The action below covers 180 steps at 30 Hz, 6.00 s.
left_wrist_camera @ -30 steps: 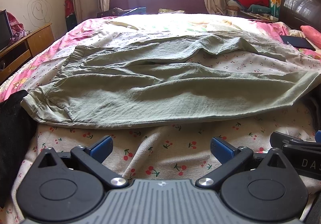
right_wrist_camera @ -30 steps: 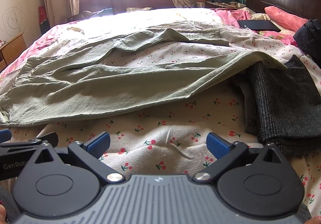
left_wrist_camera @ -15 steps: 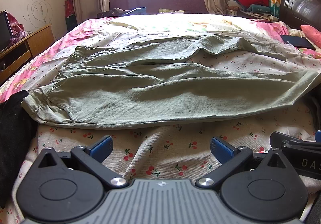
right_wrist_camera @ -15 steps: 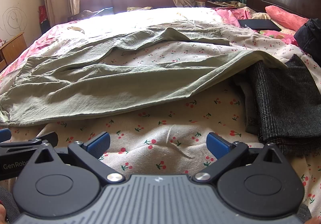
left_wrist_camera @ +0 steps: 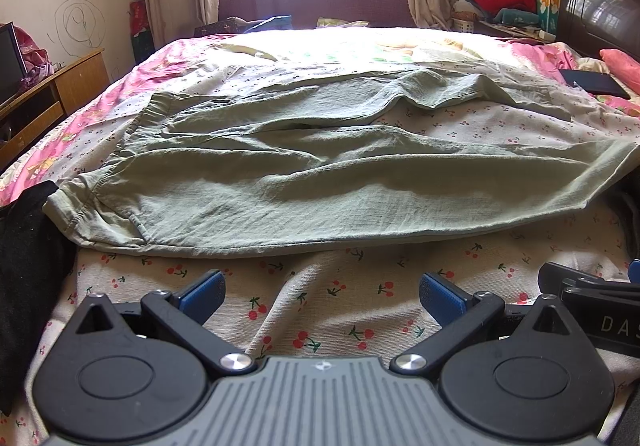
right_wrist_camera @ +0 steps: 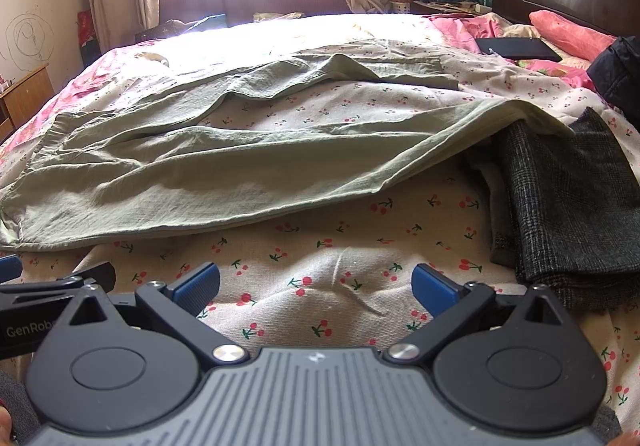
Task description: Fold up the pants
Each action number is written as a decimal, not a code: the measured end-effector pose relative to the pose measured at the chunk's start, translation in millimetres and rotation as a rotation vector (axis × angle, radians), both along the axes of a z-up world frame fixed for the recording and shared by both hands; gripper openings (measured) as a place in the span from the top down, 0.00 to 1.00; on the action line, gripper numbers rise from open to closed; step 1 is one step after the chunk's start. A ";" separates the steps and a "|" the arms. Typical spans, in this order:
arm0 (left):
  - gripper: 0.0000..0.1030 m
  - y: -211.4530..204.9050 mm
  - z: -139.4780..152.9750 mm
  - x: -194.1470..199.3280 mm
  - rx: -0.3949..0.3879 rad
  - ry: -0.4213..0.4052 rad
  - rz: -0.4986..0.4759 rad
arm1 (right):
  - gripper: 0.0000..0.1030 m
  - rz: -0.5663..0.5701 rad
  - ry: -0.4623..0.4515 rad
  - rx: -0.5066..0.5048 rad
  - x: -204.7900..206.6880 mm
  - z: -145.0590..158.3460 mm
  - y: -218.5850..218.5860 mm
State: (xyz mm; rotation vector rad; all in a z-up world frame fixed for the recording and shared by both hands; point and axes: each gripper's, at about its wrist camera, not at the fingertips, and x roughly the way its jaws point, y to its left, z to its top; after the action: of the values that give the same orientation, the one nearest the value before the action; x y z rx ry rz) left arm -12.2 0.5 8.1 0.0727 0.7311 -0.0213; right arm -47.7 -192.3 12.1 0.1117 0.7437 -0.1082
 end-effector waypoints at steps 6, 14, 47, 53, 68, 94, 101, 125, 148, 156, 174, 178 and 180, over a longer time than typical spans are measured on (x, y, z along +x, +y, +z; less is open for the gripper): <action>0.00 0.2 0.0 0.1 0.001 -0.001 0.000 | 0.02 0.000 0.000 0.000 0.2 0.2 0.0; 0.00 0.9 0.3 0.4 0.000 0.001 0.000 | 0.02 0.000 0.001 0.000 0.1 0.5 -0.1; 0.00 181.8 20.7 317.7 0.242 -0.071 -0.057 | 0.07 0.641 -0.071 -0.169 361.9 20.4 64.2; 0.00 248.9 -2.1 372.6 0.240 0.046 -0.031 | 0.17 0.853 0.028 -0.282 440.3 -12.3 116.4; 0.48 259.8 -14.4 419.0 0.068 0.229 -0.147 | 0.82 1.000 0.202 -0.325 471.3 -42.6 169.7; 0.73 283.0 28.4 105.4 -0.166 0.001 0.004 | 0.93 1.065 0.196 -0.395 92.5 -7.4 184.6; 0.73 299.0 23.3 63.0 -0.024 -0.012 -0.013 | 0.59 1.109 0.029 -0.500 70.4 14.4 218.2; 0.59 204.7 23.3 79.2 0.063 -0.016 -0.188 | 0.51 0.555 0.087 -0.176 159.1 25.1 128.6; 0.57 -38.6 -8.7 127.9 -0.088 0.037 -0.656 | 0.48 -0.344 0.031 0.412 223.2 -22.8 -182.3; 0.57 -50.2 -8.4 133.2 -0.055 0.035 -0.650 | 0.98 -0.319 -0.082 0.523 219.9 -21.0 -191.1; 0.56 -92.9 -8.1 100.3 0.027 0.065 -0.779 | 0.92 -0.262 -0.110 0.476 91.1 28.6 -215.7; 0.56 -99.3 -4.8 97.1 0.039 0.055 -0.792 | 0.78 -0.318 -0.159 0.653 97.8 15.1 -239.1; 0.56 -100.4 -2.7 99.5 0.034 0.052 -0.785 | 0.68 -0.343 -0.183 0.683 103.6 15.9 -245.5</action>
State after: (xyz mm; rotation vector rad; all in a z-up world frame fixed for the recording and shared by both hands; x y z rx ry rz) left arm 87.3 -99.8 5.5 0.3896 0.7170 -0.7616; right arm 55.9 -437.8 28.0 0.8904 0.5469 -0.1638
